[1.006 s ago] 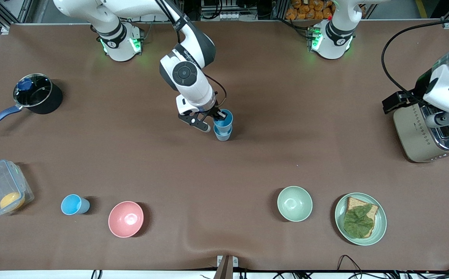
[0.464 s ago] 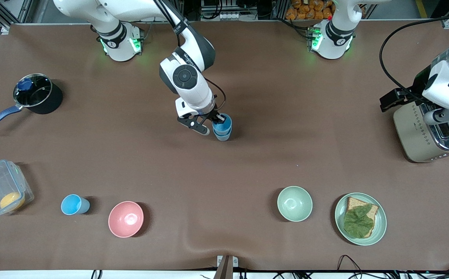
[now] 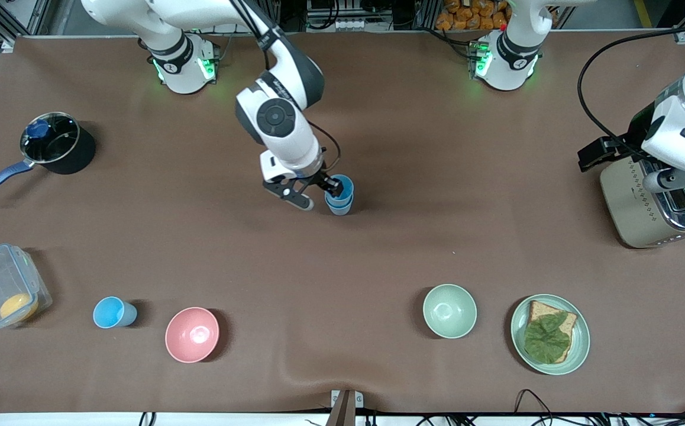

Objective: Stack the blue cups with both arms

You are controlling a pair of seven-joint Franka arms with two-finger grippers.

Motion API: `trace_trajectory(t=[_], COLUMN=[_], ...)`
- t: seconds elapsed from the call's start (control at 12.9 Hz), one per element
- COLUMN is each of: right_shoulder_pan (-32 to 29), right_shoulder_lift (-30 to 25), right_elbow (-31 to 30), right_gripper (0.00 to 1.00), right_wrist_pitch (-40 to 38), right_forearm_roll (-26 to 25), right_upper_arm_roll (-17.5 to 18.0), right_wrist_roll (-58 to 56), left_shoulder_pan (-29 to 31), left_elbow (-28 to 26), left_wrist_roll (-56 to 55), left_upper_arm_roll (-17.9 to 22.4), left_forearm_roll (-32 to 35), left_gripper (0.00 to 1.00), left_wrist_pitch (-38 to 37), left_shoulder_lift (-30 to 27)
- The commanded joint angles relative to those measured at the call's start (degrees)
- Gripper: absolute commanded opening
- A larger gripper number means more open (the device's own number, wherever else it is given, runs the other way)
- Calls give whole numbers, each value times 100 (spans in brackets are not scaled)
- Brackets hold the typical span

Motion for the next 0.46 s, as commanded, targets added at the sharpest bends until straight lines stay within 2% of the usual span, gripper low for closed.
trace_trajectory(t=[0.0, 0.39], right_shoulder_pan=[-764, -2399], right_shoulder_lift=[-589, -1205], right_elbow=[-114, -210], right_gripper=[100, 100], right_wrist_pitch=[-787, -1878], right_forearm_roll=[-106, -124], right_upper_arm_roll=[4, -5], right_wrist_roll=[-1079, -3909], left_shoulder_pan=[-33, -24], left_elbow=[1, -16], left_wrist_roll=[-1, -1], left_upper_arm_roll=[54, 54], left_forearm_roll=[-111, -93], left_gripper=[100, 100], left_wrist_pitch=[-21, -12], left_shoulder_lift=[-31, -22])
